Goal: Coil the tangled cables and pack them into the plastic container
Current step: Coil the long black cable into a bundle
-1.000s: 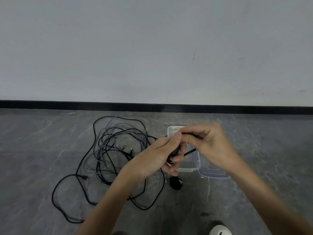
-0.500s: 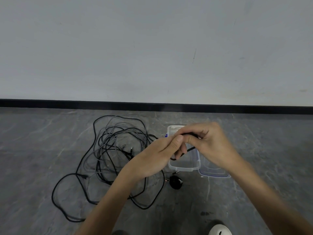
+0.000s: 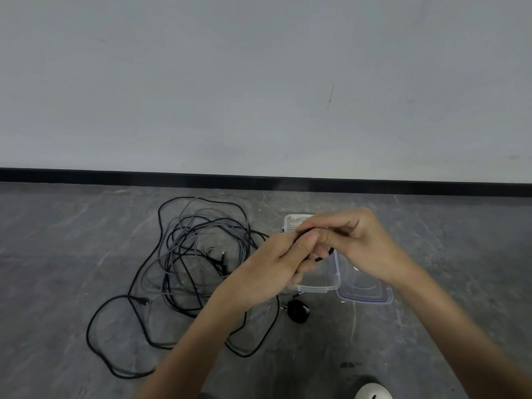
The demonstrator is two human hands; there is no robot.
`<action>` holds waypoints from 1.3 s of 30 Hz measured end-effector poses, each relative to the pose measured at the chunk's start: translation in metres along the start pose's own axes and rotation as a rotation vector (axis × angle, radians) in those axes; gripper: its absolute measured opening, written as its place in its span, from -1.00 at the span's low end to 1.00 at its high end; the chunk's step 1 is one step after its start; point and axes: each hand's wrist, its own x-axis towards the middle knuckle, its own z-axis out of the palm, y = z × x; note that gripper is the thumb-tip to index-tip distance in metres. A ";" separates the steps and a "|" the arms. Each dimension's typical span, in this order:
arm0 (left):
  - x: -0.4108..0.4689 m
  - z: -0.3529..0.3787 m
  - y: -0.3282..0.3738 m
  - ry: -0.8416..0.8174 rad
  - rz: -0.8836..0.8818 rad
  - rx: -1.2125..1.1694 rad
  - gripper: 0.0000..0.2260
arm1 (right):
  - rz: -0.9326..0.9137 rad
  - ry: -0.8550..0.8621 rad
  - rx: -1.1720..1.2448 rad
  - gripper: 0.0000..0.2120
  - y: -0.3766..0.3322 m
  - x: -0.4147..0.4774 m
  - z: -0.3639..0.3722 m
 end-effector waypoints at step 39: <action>0.002 -0.017 0.016 0.326 0.167 -0.724 -0.82 | 0.493 -0.300 -0.008 -0.82 -0.003 -0.008 0.055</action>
